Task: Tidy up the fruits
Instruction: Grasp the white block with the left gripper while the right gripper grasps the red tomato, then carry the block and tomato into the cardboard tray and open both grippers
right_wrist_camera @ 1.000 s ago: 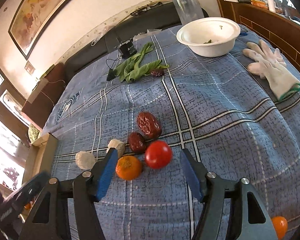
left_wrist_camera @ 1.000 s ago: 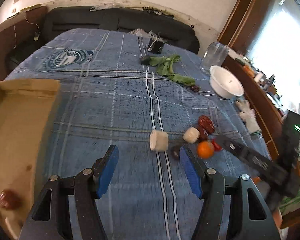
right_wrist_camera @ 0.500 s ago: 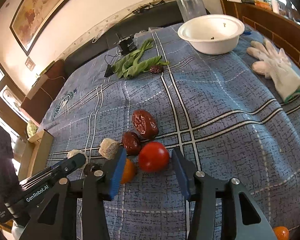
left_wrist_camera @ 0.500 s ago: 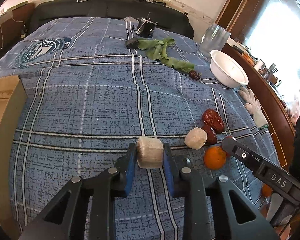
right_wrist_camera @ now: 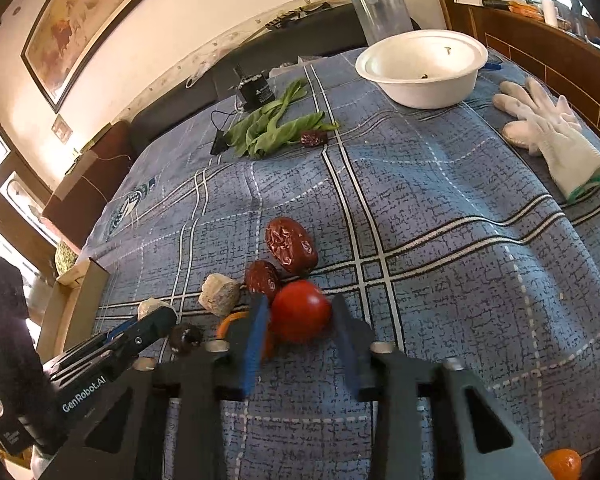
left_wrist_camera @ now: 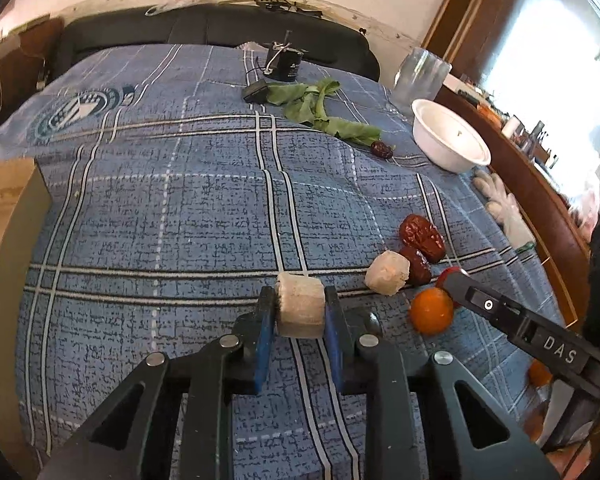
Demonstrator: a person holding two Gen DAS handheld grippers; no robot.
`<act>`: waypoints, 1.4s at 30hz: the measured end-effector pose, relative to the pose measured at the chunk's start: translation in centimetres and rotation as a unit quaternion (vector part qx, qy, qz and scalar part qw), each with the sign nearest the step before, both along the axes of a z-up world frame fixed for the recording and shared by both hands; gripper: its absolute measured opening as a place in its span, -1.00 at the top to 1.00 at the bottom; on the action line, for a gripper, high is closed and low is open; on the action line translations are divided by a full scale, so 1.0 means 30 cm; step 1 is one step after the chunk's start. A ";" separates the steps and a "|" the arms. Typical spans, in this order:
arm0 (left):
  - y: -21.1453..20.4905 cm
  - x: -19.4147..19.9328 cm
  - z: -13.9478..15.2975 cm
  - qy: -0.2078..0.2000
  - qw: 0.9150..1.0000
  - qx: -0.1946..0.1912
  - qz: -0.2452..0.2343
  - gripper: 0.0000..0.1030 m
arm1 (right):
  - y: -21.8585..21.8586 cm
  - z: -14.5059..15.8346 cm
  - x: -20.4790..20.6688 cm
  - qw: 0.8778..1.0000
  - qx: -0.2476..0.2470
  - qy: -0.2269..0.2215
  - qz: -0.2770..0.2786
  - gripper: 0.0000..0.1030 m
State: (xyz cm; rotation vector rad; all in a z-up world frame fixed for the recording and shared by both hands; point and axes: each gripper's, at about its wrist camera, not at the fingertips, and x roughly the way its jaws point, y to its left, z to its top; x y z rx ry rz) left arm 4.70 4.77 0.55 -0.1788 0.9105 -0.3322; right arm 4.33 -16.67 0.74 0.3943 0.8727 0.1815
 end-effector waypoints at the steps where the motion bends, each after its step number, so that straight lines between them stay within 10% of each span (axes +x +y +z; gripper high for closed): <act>1: 0.006 -0.002 0.000 0.000 1.000 -0.005 0.003 0.57 | -0.001 0.003 -0.005 1.000 0.003 -0.002 -0.001 0.37; 16: 0.029 -0.025 0.027 -0.012 1.000 -0.016 0.016 0.57 | 0.004 0.060 -0.068 0.999 0.008 -0.037 0.001 0.37; 24: 0.294 -0.232 0.210 -0.048 0.996 -0.057 0.048 0.57 | 0.123 0.183 -0.165 0.997 0.004 -0.066 0.050 0.37; 34: 0.824 -0.365 0.174 0.001 0.976 0.044 0.211 0.56 | 0.594 0.244 -0.230 0.975 0.031 -0.051 0.216 0.35; 42: 0.951 -0.348 0.082 0.043 0.966 0.080 0.241 0.56 | 0.973 0.176 -0.225 0.950 0.018 -0.017 0.310 0.35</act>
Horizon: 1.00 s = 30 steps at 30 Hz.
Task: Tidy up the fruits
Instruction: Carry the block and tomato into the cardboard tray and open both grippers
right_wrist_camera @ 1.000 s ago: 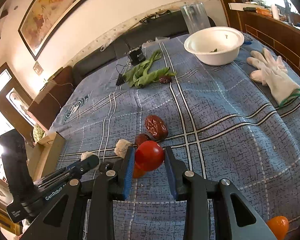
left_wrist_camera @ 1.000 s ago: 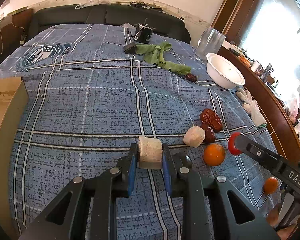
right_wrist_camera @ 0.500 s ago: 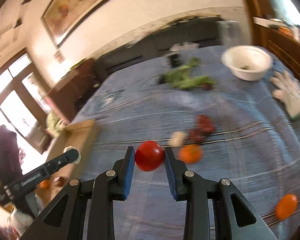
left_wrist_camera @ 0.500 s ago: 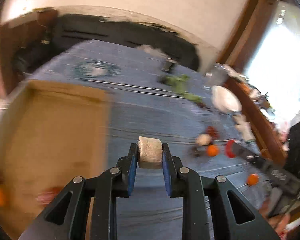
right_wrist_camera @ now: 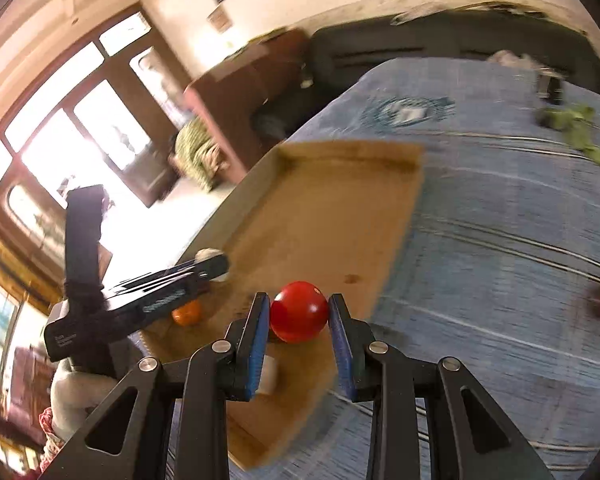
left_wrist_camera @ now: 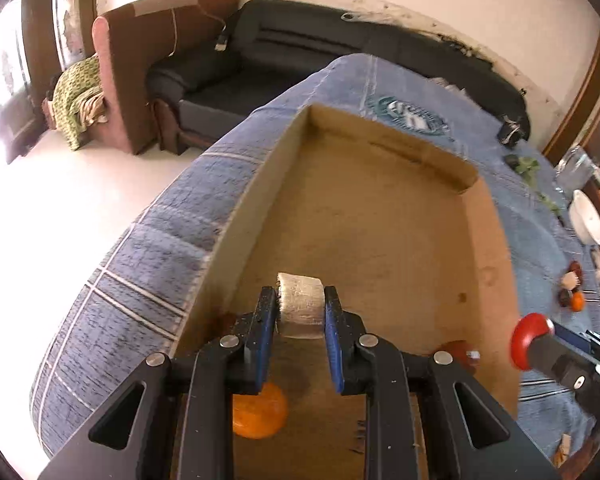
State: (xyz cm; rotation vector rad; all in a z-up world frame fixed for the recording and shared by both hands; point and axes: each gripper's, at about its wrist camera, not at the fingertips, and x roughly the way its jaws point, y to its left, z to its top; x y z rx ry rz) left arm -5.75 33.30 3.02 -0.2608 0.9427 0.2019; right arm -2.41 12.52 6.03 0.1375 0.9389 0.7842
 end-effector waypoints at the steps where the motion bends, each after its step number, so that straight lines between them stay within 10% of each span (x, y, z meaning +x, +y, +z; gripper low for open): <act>1: 0.007 0.002 -0.007 0.002 1.000 -0.001 0.002 0.56 | 0.039 -0.010 0.004 1.000 -0.004 0.003 0.009 0.35; 10: 0.060 -0.020 0.011 -0.017 0.999 -0.034 0.019 0.50 | 0.230 -0.090 0.033 0.998 -0.044 0.007 0.046 0.33; 16: 0.087 -0.107 0.109 -0.073 0.996 -0.042 0.043 0.08 | 0.254 -0.092 0.012 0.997 -0.050 -0.005 0.059 0.21; 30: -0.103 -0.210 0.238 -0.118 0.991 -0.070 -0.009 -0.11 | -0.086 0.051 -0.042 0.998 -0.003 -0.043 -0.036 -0.45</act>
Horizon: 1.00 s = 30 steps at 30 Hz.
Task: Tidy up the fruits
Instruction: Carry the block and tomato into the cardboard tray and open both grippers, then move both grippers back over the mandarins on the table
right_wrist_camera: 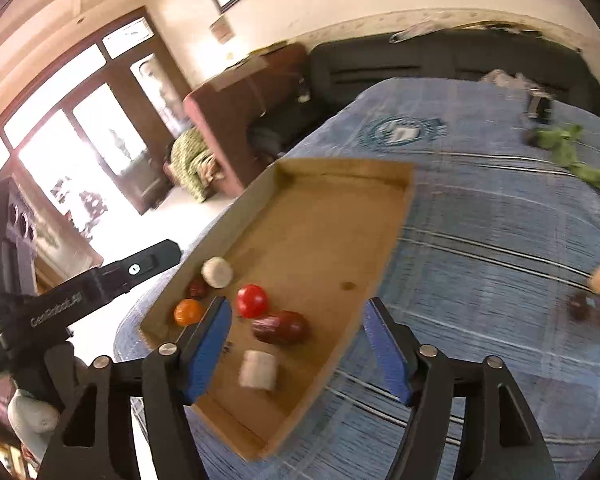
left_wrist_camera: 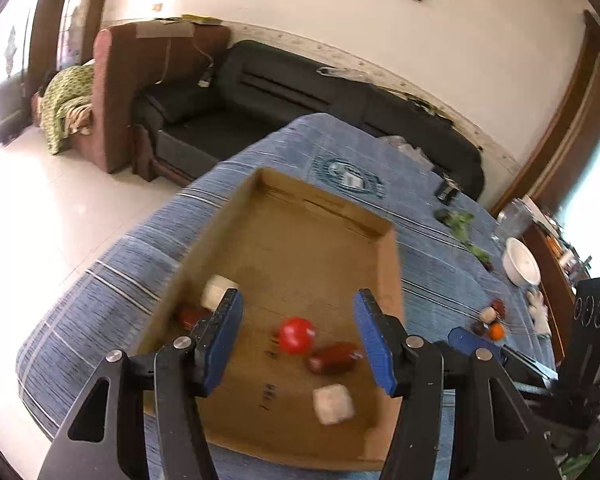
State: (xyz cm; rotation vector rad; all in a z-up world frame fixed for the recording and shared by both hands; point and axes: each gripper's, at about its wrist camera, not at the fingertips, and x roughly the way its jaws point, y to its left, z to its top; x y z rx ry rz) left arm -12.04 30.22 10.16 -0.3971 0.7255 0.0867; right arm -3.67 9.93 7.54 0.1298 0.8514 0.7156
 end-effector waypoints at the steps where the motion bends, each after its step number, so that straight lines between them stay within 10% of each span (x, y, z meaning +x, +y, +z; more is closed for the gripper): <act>1: -0.034 -0.006 0.008 -0.003 1.000 -0.001 -0.010 -0.12 | -0.032 0.003 -0.008 1.000 -0.002 -0.005 -0.008 -0.46; 12: -0.348 0.024 0.024 0.004 0.993 0.002 -0.116 -0.25 | -0.531 0.006 -0.053 0.990 -0.018 -0.029 -0.140 -0.57; 21: -0.593 0.091 -0.106 0.051 0.977 0.027 -0.203 -0.38 | -1.148 -0.010 -0.172 0.944 0.019 0.004 -0.329 -0.57; 30: -0.726 0.110 -0.178 0.074 0.965 0.062 -0.244 -0.38 | -1.191 -0.160 -0.147 0.939 -0.001 0.053 -0.339 -0.56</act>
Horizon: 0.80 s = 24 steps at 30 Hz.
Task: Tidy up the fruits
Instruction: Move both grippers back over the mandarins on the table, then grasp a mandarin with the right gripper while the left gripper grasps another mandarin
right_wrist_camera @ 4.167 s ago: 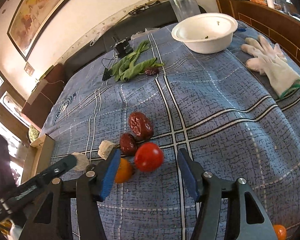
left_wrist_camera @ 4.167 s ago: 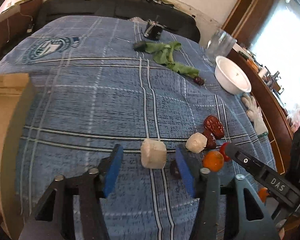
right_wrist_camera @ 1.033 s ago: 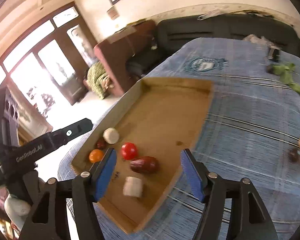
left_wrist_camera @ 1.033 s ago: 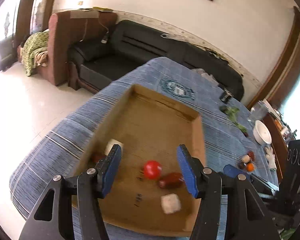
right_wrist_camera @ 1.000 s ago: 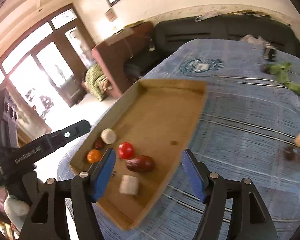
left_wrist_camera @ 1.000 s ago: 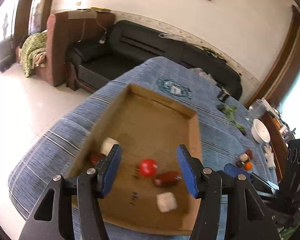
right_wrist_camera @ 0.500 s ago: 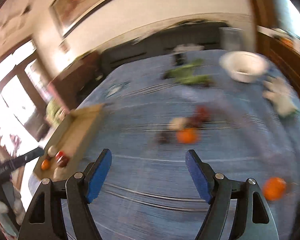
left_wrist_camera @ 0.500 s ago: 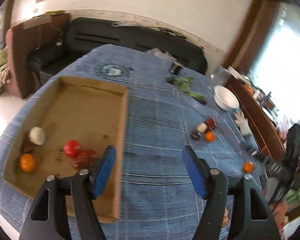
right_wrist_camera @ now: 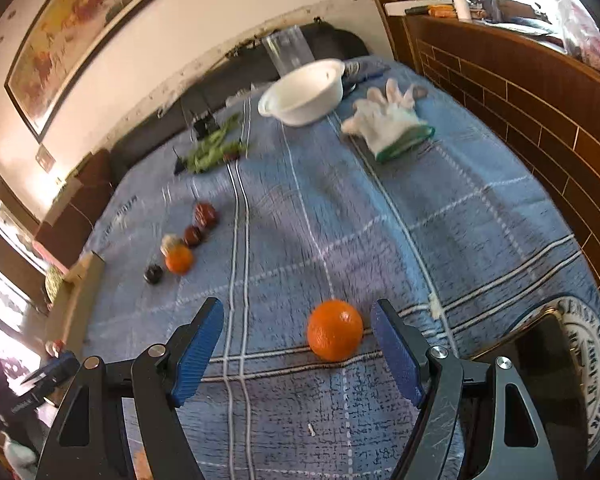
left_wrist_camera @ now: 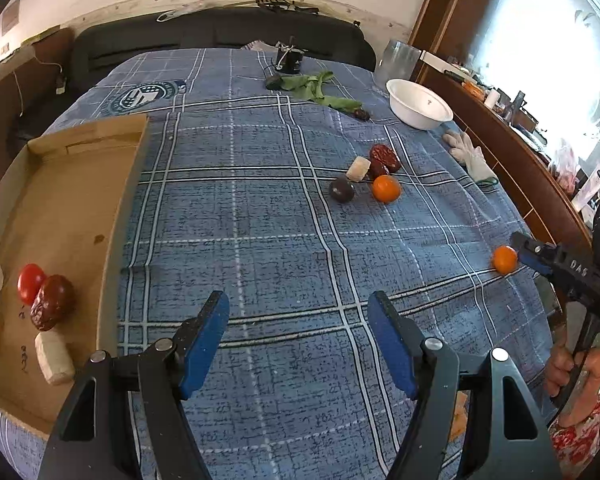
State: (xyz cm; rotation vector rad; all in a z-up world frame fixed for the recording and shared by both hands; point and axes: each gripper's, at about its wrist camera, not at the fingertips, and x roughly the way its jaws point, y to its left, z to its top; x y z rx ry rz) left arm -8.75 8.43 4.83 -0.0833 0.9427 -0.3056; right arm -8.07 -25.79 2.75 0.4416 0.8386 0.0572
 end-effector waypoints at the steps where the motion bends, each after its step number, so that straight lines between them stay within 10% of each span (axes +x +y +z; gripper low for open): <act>1: -0.007 0.009 -0.004 0.000 1.000 0.001 -0.001 -0.38 | 0.006 -0.010 0.004 1.000 -0.002 0.001 0.002 -0.56; 11: -0.185 0.168 -0.002 -0.017 0.999 -0.001 -0.048 -0.37 | 0.038 -0.083 0.022 0.999 -0.042 0.011 0.006 -0.56; 15: -0.298 0.269 -0.015 -0.028 0.997 -0.001 -0.071 0.08 | 0.045 -0.091 0.024 0.999 -0.048 0.014 0.009 -0.58; 24: -0.434 0.416 -0.123 -0.017 0.996 0.030 -0.084 0.12 | 0.048 -0.081 0.008 0.999 -0.045 0.001 0.009 -0.43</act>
